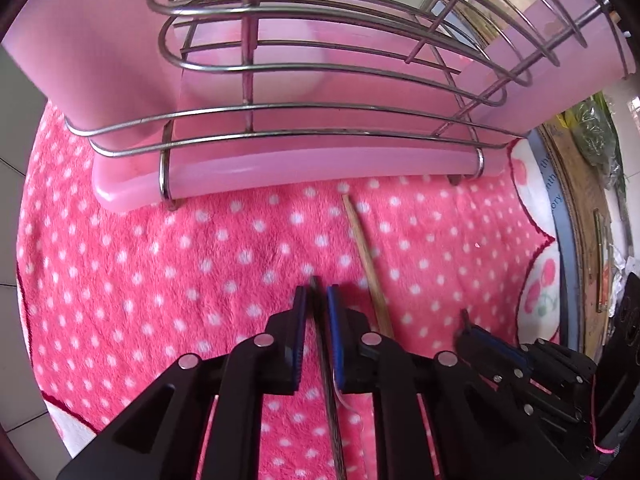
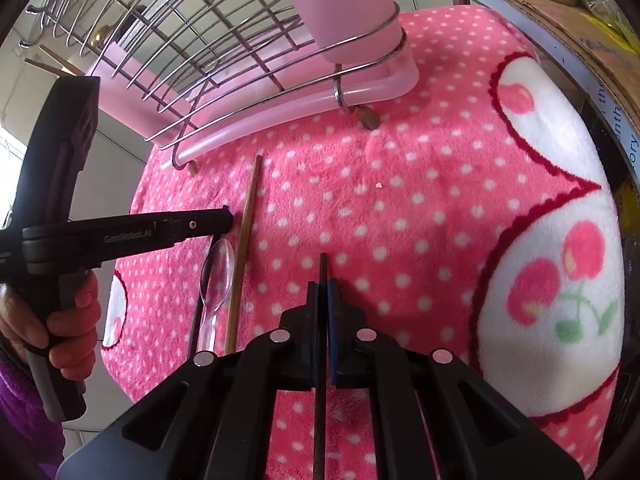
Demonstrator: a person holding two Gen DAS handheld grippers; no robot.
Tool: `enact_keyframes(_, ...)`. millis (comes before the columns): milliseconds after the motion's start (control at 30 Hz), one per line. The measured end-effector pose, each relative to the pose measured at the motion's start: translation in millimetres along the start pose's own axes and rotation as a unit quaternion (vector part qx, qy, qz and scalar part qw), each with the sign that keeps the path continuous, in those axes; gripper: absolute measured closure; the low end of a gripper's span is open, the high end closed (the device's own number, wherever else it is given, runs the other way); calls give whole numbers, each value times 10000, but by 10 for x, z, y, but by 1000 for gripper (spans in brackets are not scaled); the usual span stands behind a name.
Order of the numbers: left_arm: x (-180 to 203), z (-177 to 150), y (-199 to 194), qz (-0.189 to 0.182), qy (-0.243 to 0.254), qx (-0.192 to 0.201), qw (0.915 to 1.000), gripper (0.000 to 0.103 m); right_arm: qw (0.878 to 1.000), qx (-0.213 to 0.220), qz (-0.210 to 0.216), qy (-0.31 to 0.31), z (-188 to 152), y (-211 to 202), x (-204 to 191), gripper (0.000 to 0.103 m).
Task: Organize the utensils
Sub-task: 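Grasp a wooden chopstick with the left tool while the right tool grasps another chopstick, then lift both chopsticks over the pink cup and open both tools to drop them in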
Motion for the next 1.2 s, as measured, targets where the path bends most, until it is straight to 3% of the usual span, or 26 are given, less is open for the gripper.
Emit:
enact_keyframes(200,-8,92,-75,-86,-103,232,9996,99,9998,169,65,-2,8,-120,13,99)
enact_keyframes(433,-61,149,-579,-324,-107,986,9945,99,9980,546,264,148,111,-322,40,99)
enact_keyframes(700,36,41,-1279,-722,8,2207,9727,99,9934,1052,407,225,242,-651,19,99)
enact_keyframes(1000,-118,-54,-1897,-1088,-190,2947,9492,99,9835,1717,564,72,377,-1041,-154,99)
enact_keyframes(1200,-167,-76,-2318,-1146,-207,3425,9323,99,9737,2209,554,-117,503,-1307,-253,99)
Point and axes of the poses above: each gripper's, at about its wrist camera, not at the fingertips, and y roughly the way its jaws point, x to its right, z to its top, the point moved 10 cm from there along y, roughly the way its jaws point, and after that the axes turned 1 degree about -z, right-handed, at the moved point
